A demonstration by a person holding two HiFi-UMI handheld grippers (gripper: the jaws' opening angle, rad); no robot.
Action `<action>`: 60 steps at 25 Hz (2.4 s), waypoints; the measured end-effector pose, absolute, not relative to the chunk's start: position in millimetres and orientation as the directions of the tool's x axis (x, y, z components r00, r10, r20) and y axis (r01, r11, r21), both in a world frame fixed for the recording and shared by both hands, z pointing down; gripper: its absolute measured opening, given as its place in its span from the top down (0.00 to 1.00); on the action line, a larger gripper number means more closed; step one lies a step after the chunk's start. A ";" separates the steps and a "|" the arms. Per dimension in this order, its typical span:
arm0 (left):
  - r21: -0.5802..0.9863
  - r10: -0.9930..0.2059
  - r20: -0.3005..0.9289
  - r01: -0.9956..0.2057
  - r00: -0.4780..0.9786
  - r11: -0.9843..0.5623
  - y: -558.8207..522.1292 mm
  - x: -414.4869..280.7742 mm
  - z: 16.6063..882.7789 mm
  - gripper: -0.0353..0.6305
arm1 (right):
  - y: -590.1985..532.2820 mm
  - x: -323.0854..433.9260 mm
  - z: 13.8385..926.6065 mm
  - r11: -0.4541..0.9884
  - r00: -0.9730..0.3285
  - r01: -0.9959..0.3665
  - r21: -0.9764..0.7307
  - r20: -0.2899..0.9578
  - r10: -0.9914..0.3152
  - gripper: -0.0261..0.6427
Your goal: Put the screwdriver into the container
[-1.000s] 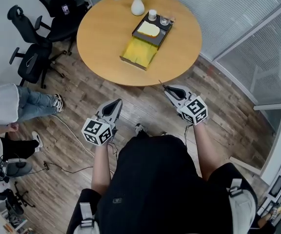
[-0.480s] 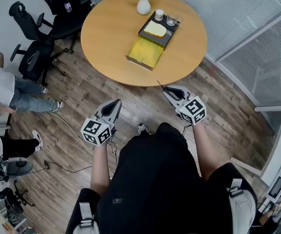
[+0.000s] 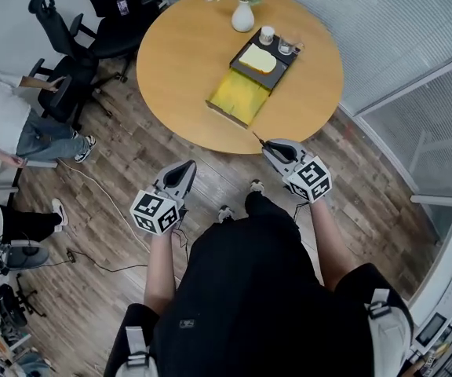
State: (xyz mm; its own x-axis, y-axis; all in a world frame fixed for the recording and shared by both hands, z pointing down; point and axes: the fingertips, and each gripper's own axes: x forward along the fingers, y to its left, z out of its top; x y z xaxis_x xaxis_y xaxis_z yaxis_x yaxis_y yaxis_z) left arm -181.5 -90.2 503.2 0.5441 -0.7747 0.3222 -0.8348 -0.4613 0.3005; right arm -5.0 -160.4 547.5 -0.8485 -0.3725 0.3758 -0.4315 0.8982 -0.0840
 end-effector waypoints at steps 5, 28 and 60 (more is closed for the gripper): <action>0.283 -0.791 0.328 -0.853 0.516 -0.438 -129.8 -162.7 499.9 0.94 | -212.1 1.8 546.6 0.920 -0.867 -0.386 -0.068 0.369 -0.336 0.88; 0.275 -0.845 0.346 -0.905 0.408 -0.324 -206.1 -132.5 502.0 0.94 | -303.2 12.3 571.9 0.960 -0.890 -0.265 -0.088 0.406 -0.208 0.88; 0.305 -0.675 0.373 -0.771 0.636 -0.559 -315.9 -282.2 533.3 0.94 | -373.2 -116.0 707.9 0.899 -0.619 -0.433 -0.064 0.747 -0.245 0.88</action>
